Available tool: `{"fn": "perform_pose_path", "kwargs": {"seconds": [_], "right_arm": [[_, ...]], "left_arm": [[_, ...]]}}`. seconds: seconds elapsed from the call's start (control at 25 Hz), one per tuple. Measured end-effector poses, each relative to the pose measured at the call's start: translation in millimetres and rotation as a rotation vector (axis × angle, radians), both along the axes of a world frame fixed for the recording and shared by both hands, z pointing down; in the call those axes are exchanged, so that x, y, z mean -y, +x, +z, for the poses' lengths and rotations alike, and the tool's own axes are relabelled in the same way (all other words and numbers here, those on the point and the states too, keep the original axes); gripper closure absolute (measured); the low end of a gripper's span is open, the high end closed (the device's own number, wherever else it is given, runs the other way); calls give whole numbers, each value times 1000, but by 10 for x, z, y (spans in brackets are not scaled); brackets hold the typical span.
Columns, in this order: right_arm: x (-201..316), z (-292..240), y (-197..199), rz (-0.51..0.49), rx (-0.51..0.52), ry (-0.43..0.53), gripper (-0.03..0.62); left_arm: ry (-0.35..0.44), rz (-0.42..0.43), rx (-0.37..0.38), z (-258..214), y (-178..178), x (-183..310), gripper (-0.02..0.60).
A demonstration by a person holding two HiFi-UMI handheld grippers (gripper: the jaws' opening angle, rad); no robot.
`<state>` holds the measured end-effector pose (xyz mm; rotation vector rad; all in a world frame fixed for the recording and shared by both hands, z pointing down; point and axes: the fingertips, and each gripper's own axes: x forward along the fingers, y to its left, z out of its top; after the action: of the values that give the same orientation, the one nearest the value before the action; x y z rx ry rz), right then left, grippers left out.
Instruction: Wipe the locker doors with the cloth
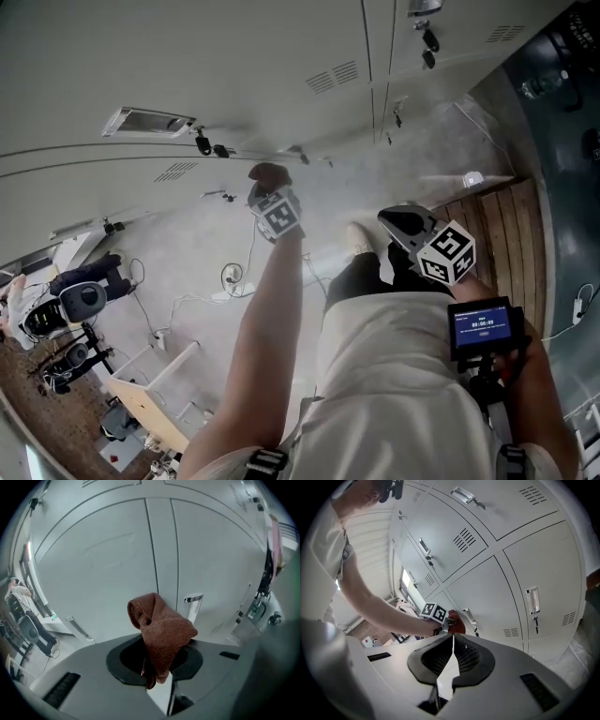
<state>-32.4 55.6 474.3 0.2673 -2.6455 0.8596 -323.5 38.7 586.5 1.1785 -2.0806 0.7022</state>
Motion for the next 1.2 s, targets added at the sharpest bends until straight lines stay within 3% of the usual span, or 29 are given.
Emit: {"fn": "perform_pose_path", "kwargs": {"seconds": [0.28,0.44,0.6,0.8,0.88,0.96,1.2], "right_arm": [[-113,251,64,72,-4,-47,574],[-95,320,181,124,-4,-70,574],[4,326,347,152,-1,-67,574],[144,369,623,199,-16,-68,574],[181,399,727,228,-23,-78,574],[176,432,781,237,-30,-91,574],[106,459,637,185,-21,-111,574]], "left_arm": [[8,76,-25,255,358,494,506],[0,258,15,328,948,875,506],[-6,356,-14,348,1520,1262,506],[-19,626,-35,487,2314,1709,506],[-31,615,-31,530,2358,1784,506],[-33,541,-40,572,2243,1734,506],[-118,329,-17,772,1431,1176,505]]}}
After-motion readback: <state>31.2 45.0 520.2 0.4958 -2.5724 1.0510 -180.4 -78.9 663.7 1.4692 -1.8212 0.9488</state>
